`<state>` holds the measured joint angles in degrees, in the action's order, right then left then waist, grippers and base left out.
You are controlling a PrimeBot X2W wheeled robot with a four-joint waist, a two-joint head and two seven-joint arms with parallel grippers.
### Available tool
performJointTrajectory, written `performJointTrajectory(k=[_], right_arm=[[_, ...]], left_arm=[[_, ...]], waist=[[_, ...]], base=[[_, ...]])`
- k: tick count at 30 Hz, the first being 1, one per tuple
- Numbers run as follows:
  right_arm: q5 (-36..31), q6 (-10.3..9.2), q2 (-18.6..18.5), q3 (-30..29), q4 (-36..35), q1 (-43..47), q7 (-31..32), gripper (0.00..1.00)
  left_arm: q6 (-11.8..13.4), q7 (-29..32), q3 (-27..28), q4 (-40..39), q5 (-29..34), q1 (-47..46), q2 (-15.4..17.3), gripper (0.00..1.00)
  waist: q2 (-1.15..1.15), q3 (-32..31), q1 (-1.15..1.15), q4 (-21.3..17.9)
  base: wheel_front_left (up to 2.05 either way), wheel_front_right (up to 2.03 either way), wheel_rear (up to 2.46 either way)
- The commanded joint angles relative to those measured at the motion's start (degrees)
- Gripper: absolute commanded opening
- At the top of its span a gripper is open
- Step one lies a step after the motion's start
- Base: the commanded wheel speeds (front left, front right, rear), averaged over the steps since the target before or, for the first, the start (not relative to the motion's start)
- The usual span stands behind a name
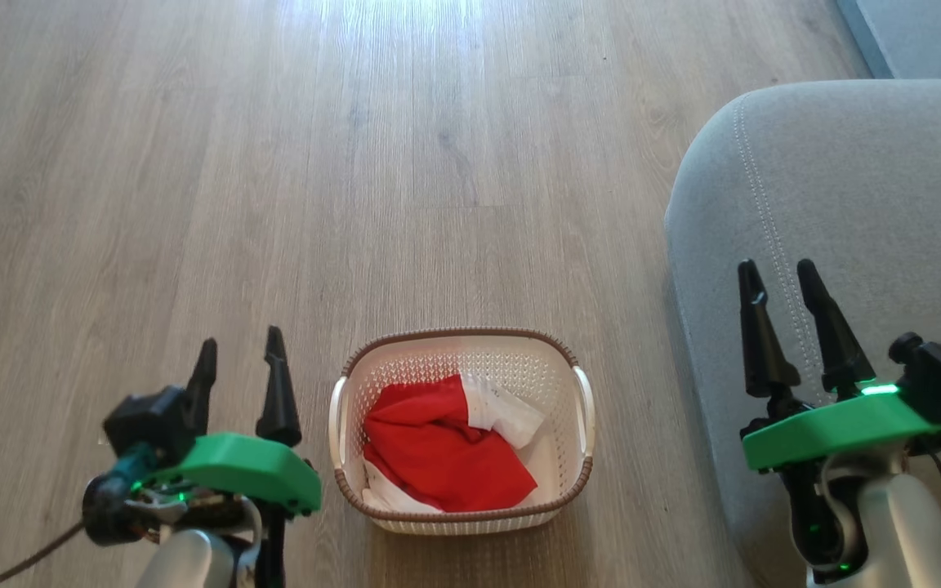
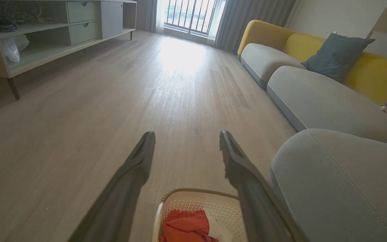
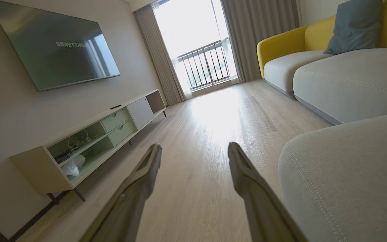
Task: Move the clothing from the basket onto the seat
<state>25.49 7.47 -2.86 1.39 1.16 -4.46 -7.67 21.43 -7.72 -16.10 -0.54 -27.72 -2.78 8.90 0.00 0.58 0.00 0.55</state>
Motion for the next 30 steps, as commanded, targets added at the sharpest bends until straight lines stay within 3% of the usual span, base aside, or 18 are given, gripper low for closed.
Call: performJointTrajectory(k=[1, 6, 13, 22, 30], right_arm=[[-2.09, 0.02, -0.05, 1.32, -1.83, -2.81, -0.83, 1.0], [-5.43, 0.02, -0.04, 1.9, -0.97, -2.61, -1.68, 1.0], [-8.44, 0.02, -0.04, 2.15, 1.16, -2.53, -2.85, 1.0], [-14.97, 0.02, -0.03, 3.12, -0.35, -3.55, -4.38, 1.0], [-18.66, 0.02, -0.02, 3.23, 0.26, -3.51, -5.56, 1.0]], left_arm=[[0.92, -0.84, 0.32, -1.63, 1.87, -3.13, 1.46, 1.0], [3.01, -1.68, -2.61, -0.74, 3.91, -3.63, 2.41, 1.0], [2.59, -2.85, -3.73, 0.7, 6.67, -3.63, 2.38, 1.0], [7.42, -4.36, -4.87, -3.45, 15.06, -4.47, 2.9, 1.0], [5.7, -5.53, -4.69, -1.64, 16.34, -3.47, 1.58, 1.0]], waist=[[0.0, -0.06, 0.0, -0.02], [0.0, -0.14, 0.0, -0.13], [0.0, -0.03, 0.0, -0.06], [0.0, 0.28, 0.0, 0.21], [0.0, 0.1, 0.0, 0.1]], base=[[0.0, 0.0, 0.0], [0.0, 0.0, 0.0], [0.0, 0.0, 0.0], [0.0, 0.0, 0.0], [0.0, 0.0, 0.0]])
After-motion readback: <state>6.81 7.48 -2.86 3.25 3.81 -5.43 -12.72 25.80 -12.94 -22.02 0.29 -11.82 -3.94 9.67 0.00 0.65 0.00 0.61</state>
